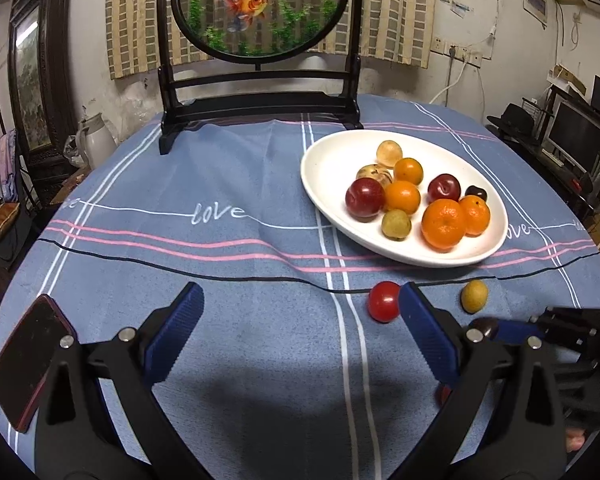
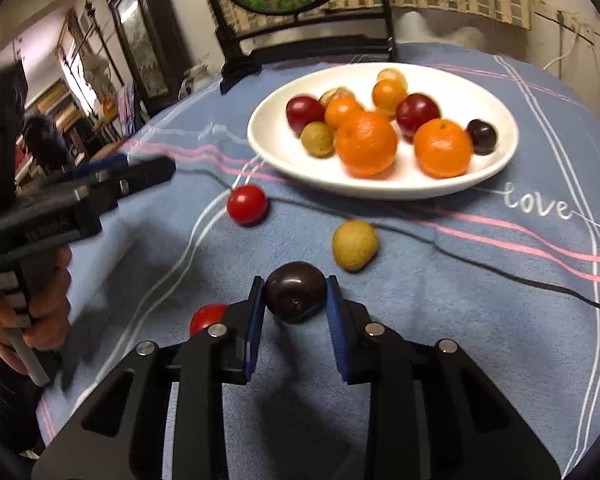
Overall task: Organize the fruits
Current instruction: 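Grasp another dark purple plum with the right tool while the left tool grasps a red tomato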
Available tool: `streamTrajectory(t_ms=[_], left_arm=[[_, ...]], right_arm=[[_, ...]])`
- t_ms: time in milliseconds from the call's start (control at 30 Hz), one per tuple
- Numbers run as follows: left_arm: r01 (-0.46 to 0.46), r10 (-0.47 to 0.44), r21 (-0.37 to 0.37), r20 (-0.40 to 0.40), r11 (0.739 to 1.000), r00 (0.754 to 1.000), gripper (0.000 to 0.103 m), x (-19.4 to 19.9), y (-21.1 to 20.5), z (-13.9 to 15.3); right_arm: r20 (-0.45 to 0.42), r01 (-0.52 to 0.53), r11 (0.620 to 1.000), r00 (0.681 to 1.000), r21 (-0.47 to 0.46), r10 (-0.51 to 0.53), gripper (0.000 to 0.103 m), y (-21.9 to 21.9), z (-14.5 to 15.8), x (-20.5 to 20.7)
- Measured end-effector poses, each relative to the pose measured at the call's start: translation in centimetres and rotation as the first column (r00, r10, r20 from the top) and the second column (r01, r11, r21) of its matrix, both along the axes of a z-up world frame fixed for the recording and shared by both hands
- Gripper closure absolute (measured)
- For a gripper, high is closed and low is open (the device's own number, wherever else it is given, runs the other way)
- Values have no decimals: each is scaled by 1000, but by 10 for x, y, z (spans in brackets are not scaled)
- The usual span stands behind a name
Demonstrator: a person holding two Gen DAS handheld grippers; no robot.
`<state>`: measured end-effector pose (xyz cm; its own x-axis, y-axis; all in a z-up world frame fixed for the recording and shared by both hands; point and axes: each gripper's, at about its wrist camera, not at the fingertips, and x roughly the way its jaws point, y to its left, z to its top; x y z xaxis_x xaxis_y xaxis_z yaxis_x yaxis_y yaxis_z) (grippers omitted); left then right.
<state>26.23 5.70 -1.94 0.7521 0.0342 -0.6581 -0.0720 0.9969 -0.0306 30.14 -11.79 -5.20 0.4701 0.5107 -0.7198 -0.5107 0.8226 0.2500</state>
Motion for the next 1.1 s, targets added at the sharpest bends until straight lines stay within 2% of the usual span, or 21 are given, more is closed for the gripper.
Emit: streamTrajectory(t_ms=[67, 167, 300, 433, 533, 600, 767, 833, 900, 967, 1100], left_arm=[[55, -55, -32, -12, 998, 998, 4, -1, -5, -2], [213, -216, -56, -56, 975, 975, 4, -3, -27, -7], [397, -394, 51, -60, 917, 917, 3, -21, -67, -13], [467, -461, 94, -85, 879, 884, 3, -30, -84, -21], [471, -459, 99, -123, 876, 880, 5, -28, -86, -28], [476, -462, 83, -147, 876, 875, 15, -24, -88, -31], [490, -470, 73, -186, 869, 863, 29, -22, -89, -41], [499, -480, 65, -197, 864, 855, 39, -21, -90, -44], [516, -498, 40, -211, 855, 841, 55, -21, -90, -46], [532, -517, 20, -208, 846, 830, 67, -23, -90, -45], [536, -522, 16, -210, 844, 827, 69, -25, -89, -45]], right_arm=[[18, 31, 998, 999, 47, -32, 72, -10, 10, 0], [73, 82, 994, 994, 66, -86, 72, -23, 22, 0], [70, 115, 991, 990, 69, -120, 72, -30, 21, 3], [55, 119, 991, 991, 62, -123, 72, -30, 18, 6], [55, 122, 991, 991, 60, -125, 72, -30, 19, 6], [50, 126, 990, 990, 55, -129, 72, -31, 18, 6], [44, 132, 990, 990, 54, -134, 72, -32, 18, 7], [47, 133, 990, 990, 53, -136, 72, -33, 18, 6], [43, 136, 989, 989, 53, -139, 73, -34, 18, 6], [39, 142, 988, 989, 53, -144, 73, -34, 17, 7], [36, 151, 987, 988, 53, -153, 73, -35, 16, 8]])
